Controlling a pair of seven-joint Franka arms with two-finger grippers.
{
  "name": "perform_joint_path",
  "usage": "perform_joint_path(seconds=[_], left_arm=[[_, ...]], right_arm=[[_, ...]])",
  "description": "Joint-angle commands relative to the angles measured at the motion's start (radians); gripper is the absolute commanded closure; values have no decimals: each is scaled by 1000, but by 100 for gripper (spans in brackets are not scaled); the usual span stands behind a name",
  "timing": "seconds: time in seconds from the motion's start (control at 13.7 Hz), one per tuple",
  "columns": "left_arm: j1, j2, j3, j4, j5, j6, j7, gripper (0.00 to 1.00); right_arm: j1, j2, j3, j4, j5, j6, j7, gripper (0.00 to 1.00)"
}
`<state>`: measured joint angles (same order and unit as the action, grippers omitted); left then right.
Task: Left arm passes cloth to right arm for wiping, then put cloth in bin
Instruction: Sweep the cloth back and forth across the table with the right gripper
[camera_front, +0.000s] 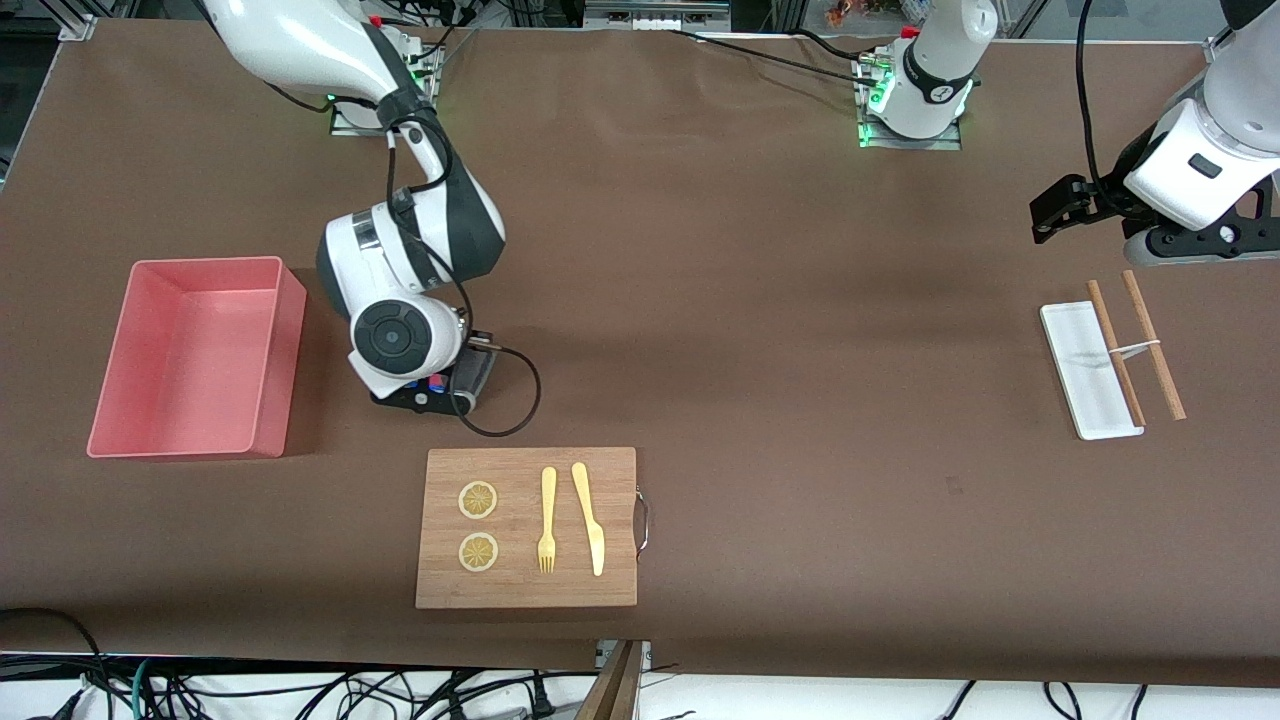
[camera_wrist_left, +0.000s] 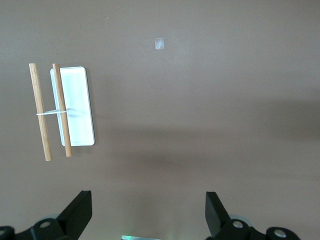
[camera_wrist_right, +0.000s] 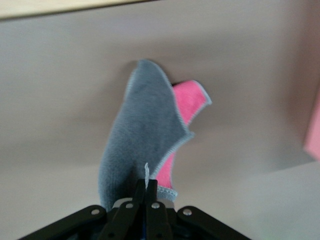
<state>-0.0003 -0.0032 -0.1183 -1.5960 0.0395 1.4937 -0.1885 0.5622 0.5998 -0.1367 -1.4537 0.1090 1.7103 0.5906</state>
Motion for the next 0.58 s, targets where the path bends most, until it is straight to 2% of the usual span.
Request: perform_joint_path(seconds=[0.0, 0.22, 0.37, 0.51], left_arm=[[3, 22, -1, 37, -18, -15, 3, 0], [3, 23, -1, 37, -18, -15, 3, 0], [-3, 31, -1, 37, -18, -15, 1, 0], [-4, 42, -1, 37, -15, -15, -9, 0]], right_arm=[[79, 15, -6, -1, 61, 84, 165, 100], [178, 41, -6, 1, 122, 193, 315, 100], [202, 40, -4, 1, 176, 250, 370, 100], [209, 40, -4, 15, 274, 267, 371, 100]])
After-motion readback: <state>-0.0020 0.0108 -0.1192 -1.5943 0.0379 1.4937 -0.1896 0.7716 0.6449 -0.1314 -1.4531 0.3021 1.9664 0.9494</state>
